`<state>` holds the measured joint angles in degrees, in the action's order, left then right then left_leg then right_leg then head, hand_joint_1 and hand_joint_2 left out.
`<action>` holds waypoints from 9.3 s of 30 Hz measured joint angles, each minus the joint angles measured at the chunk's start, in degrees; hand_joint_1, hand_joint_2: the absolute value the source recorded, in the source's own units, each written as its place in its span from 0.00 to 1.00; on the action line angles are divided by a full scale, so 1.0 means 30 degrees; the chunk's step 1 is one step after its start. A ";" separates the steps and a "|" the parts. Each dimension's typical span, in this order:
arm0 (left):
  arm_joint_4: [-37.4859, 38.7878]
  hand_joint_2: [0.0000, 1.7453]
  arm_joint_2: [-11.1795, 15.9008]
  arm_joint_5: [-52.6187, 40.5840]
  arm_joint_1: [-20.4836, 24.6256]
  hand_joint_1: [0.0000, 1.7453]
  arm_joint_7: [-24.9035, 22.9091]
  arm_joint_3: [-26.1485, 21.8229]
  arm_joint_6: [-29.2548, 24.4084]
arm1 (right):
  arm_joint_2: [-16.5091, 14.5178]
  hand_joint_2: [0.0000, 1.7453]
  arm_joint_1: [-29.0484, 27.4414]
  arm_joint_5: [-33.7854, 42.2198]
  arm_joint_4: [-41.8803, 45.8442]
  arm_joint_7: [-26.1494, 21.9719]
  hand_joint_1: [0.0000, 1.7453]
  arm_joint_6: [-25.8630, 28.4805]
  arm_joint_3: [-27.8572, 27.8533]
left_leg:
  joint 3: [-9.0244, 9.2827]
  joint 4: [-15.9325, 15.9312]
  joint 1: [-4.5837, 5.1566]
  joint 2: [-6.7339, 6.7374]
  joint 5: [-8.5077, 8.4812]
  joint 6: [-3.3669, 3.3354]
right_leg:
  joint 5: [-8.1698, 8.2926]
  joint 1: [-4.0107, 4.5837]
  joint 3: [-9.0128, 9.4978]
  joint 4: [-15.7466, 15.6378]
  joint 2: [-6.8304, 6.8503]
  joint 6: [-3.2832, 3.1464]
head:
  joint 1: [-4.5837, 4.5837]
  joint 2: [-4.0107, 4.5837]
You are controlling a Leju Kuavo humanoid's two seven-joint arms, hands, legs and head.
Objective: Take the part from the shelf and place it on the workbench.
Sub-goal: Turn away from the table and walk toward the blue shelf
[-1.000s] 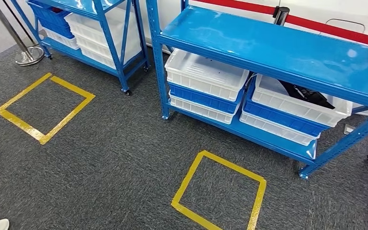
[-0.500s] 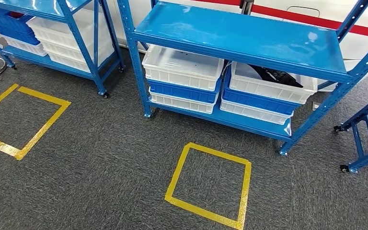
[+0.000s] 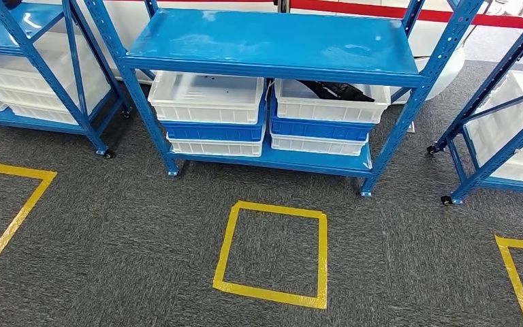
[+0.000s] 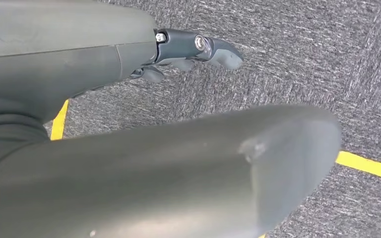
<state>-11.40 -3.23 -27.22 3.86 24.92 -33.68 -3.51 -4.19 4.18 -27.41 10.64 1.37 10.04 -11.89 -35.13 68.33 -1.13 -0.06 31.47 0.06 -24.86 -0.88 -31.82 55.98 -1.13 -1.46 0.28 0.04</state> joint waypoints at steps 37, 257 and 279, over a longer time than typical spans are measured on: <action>-0.0024 0.00 -0.0382 0.0035 0.0142 0.00 0.0598 -0.0647 -0.0080 | 0.0104 0.00 0.0051 -0.0672 0.0000 0.0133 0.00 0.0080 0.0175 | 0.1363 -0.3260 -0.0747 0.0268 -0.1016 0.0453 | -0.0782 -0.0718 0.0048 0.0672 0.0303 0.0908 | 0.0006 0.0000; -0.0119 0.00 -0.1064 -0.1818 0.0180 0.00 -0.1217 -0.2159 -0.2625 | 0.0013 0.00 -0.0366 -0.2606 -0.0051 0.0024 0.00 0.0091 -0.0505 | -0.0713 0.1748 0.0045 0.0058 0.1504 0.0207 | -0.0241 -0.0090 0.0131 -0.0014 -0.0290 0.0174 | -0.0142 0.0000; -0.0126 0.00 -0.1016 -0.1729 0.0227 0.00 -0.1273 -0.2173 -0.2662 | 0.0005 0.00 -0.0299 -0.2632 -0.0051 -0.0009 0.00 0.0145 -0.0577 | 0.1973 -0.4146 0.0122 0.1793 -0.1659 -0.0313 | -0.0005 -0.0428 -0.0110 -0.0052 0.1627 0.1412 | 0.0114 0.0000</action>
<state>-11.78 -6.28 -32.41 4.54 21.10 -40.20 -11.50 -4.17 3.29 -35.30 10.49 1.34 10.47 -13.62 -29.22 55.89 -0.76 5.32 26.49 -0.88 -24.88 -2.16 -32.15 55.83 3.75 2.78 0.62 0.04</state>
